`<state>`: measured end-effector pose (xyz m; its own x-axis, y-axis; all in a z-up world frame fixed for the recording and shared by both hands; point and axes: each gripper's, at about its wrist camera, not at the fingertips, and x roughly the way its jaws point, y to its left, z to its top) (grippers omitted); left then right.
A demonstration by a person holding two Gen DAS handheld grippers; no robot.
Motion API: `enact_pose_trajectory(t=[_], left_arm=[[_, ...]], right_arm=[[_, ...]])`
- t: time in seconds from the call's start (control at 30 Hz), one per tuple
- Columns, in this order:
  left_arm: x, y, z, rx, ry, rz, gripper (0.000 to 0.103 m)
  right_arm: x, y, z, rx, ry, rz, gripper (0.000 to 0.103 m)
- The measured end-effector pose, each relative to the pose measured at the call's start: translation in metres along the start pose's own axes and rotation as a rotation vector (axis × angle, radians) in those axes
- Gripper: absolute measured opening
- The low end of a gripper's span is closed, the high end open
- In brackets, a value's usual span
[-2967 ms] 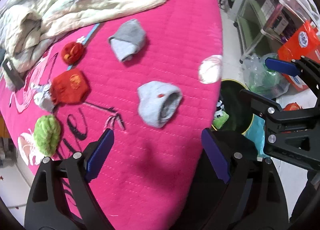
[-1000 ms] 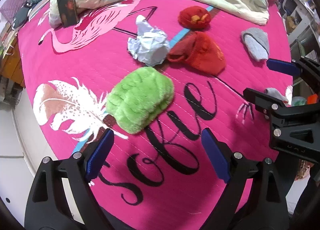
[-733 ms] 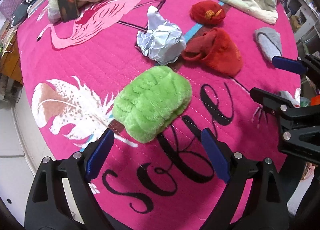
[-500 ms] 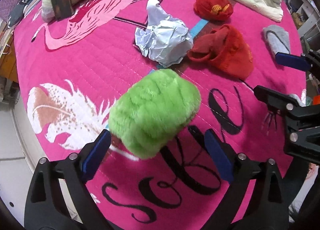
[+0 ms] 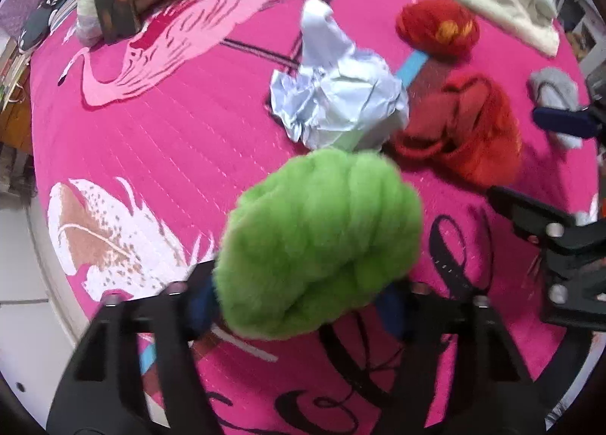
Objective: Collect trash
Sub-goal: 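Grasp the green fuzzy slipper with the left tool while the right tool grasps the red knit sock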
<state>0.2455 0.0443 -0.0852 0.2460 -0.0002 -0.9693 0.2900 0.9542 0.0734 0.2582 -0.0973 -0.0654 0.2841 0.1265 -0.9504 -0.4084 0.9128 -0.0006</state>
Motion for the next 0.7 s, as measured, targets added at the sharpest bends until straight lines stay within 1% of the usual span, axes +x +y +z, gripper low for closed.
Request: enact_pose_trajectory(t=[0.1, 0.2, 0.3, 0.37, 0.4, 0.47, 0.57, 0.7], left_arm=[[-0.001, 0.009, -0.001, -0.034, -0.002, -0.028, 0.055], [0.000, 0.011, -0.001, -0.037, -0.004, -0.033, 0.055], [0.002, 0.010, 0.000, -0.037, -0.002, -0.032, 0.055], [0.001, 0.010, 0.000, -0.039, 0.000, -0.035, 0.055], [0.000, 0.011, -0.001, -0.042, 0.002, -0.038, 0.055], [-0.004, 0.011, -0.004, -0.048, 0.005, -0.043, 0.055], [-0.008, 0.012, -0.008, -0.048, 0.006, -0.057, 0.055], [-0.017, 0.007, -0.017, -0.040, 0.003, -0.061, 0.056]], right_arm=[[0.008, 0.001, 0.008, -0.013, 0.006, 0.010, 0.079], [0.019, 0.003, 0.017, -0.022, 0.022, 0.026, 0.078], [0.033, 0.006, 0.024, -0.030, 0.045, 0.038, 0.071], [0.035, 0.007, 0.026, -0.035, 0.031, 0.032, 0.070], [0.035, 0.009, 0.026, -0.041, 0.025, 0.033, 0.068], [0.031, 0.010, 0.026, -0.042, 0.019, 0.027, 0.056], [0.024, 0.011, 0.019, -0.032, 0.014, 0.034, 0.043], [0.011, 0.012, 0.008, -0.021, 0.004, 0.049, 0.039]])
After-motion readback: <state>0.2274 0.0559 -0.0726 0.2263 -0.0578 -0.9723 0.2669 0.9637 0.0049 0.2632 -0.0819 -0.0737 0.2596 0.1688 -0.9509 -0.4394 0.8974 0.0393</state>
